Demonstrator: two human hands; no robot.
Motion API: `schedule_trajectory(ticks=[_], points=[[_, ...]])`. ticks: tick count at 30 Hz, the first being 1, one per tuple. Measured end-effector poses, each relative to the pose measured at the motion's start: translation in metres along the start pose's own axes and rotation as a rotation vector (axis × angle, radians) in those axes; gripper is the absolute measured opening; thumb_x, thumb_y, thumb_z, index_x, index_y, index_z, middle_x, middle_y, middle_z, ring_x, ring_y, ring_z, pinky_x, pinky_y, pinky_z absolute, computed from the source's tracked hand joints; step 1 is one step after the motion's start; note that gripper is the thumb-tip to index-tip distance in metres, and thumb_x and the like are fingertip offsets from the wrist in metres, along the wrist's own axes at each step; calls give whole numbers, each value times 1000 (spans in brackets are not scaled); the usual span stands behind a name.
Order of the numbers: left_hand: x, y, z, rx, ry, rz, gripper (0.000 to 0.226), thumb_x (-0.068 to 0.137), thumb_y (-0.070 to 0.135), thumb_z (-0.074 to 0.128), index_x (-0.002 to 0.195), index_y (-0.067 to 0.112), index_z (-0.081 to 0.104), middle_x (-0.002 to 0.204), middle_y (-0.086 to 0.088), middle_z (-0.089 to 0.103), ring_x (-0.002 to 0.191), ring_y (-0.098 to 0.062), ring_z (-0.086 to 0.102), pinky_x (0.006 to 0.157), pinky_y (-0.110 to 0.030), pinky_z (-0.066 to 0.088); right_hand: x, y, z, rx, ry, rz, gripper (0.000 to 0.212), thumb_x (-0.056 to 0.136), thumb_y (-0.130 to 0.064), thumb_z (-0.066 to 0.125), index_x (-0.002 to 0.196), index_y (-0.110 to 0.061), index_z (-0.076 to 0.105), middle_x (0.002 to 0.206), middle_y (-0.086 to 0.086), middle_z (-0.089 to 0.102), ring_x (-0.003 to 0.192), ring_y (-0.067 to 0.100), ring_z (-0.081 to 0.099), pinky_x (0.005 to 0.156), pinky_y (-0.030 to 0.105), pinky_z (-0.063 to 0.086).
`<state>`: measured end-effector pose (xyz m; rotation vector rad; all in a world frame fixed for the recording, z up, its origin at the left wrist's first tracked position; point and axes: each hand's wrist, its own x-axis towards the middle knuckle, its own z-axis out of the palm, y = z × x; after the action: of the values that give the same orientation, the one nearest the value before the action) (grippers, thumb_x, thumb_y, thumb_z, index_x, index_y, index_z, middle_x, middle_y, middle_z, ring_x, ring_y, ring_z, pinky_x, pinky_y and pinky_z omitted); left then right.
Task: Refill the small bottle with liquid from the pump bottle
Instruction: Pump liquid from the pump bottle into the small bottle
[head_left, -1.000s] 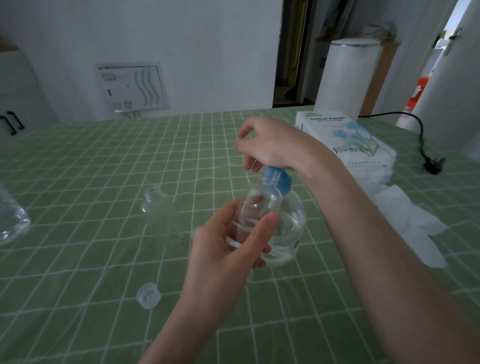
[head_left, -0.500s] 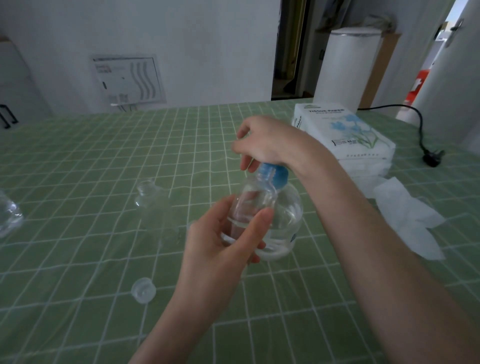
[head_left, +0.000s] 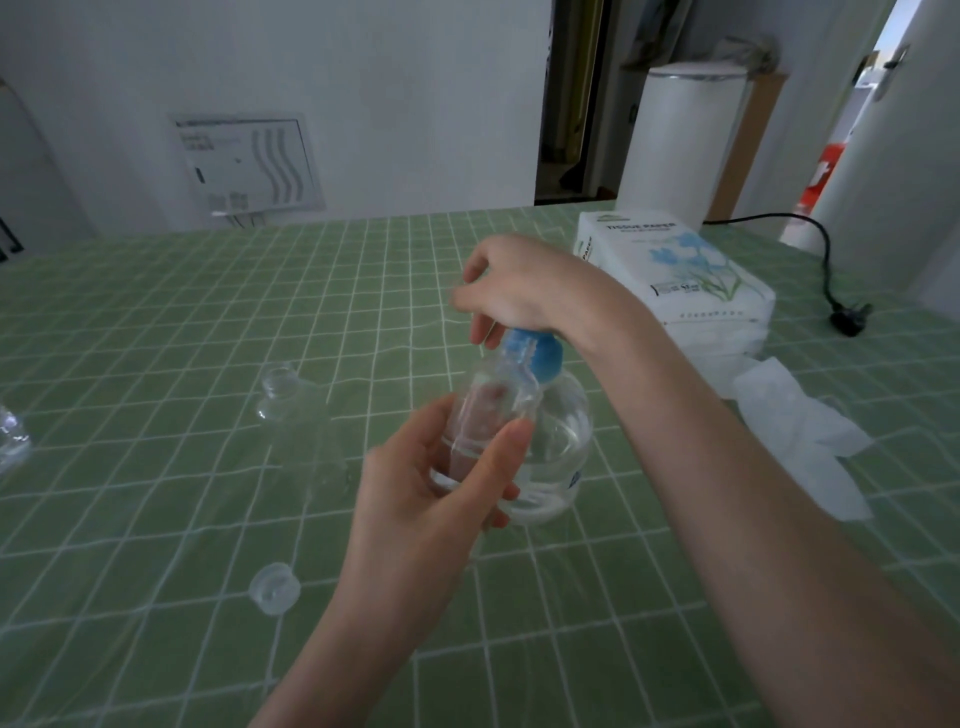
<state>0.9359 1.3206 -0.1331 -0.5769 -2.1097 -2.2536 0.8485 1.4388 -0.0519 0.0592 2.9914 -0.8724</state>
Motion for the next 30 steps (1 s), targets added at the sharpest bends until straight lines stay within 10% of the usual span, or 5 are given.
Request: schedule_trajectory(ticks=[30], points=[[1, 2, 1, 0, 3, 14, 24, 67, 46, 65, 85, 31, 69, 74, 2, 72, 58, -7, 65, 48, -14, 48, -1, -5, -6, 31, 89, -36, 31, 95, -19, 52, 122, -4, 55, 102, 13, 71, 91, 25, 70, 76, 34, 54]])
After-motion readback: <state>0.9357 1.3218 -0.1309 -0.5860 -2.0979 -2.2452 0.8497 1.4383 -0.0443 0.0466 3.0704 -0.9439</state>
